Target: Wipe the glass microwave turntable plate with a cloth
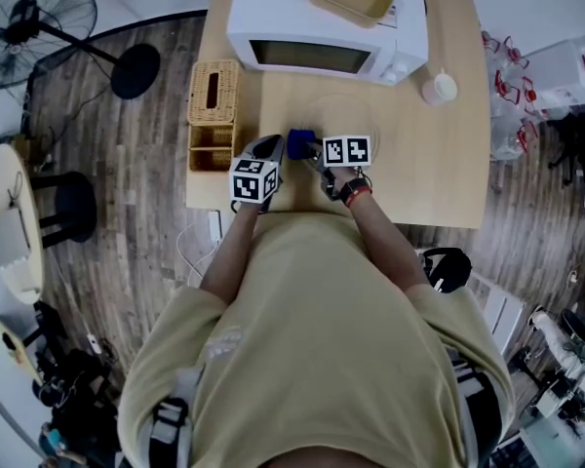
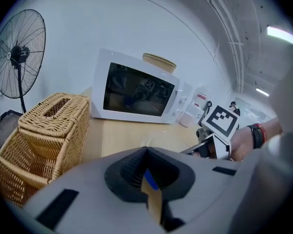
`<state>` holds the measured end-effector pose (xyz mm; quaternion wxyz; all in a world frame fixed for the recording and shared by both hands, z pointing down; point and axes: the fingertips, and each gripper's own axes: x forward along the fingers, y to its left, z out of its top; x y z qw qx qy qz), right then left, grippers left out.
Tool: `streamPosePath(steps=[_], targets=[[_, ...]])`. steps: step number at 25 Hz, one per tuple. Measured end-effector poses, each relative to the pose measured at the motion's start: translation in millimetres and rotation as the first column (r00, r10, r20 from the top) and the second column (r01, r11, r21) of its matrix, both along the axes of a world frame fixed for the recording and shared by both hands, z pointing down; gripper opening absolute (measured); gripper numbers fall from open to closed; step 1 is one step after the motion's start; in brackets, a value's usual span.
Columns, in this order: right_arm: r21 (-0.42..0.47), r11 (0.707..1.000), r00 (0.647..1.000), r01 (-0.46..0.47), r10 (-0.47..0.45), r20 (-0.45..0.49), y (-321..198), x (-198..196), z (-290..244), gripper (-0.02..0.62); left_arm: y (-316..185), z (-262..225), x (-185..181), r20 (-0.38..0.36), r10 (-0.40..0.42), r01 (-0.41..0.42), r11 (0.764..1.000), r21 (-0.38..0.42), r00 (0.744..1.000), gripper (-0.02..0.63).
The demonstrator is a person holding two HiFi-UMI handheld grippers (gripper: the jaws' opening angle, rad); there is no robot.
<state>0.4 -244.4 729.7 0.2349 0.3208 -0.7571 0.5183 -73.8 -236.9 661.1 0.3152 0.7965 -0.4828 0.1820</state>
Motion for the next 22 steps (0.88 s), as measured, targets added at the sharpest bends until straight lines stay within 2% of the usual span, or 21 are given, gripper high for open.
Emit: streamPosePath(steps=[12, 22], targets=[[0.01, 0.999, 0.997, 0.034, -0.034, -0.064, 1, 4, 2, 0.088, -6, 2, 18, 0.007, 0.05, -0.05, 0.999, -0.002, 0.999, 0.018], [0.005, 1.0, 0.998, 0.021, -0.02, -0.063, 1, 11, 4, 0.089, -8, 4, 25, 0.011, 0.074, -0.074, 0.997, -0.011, 0.997, 0.018]])
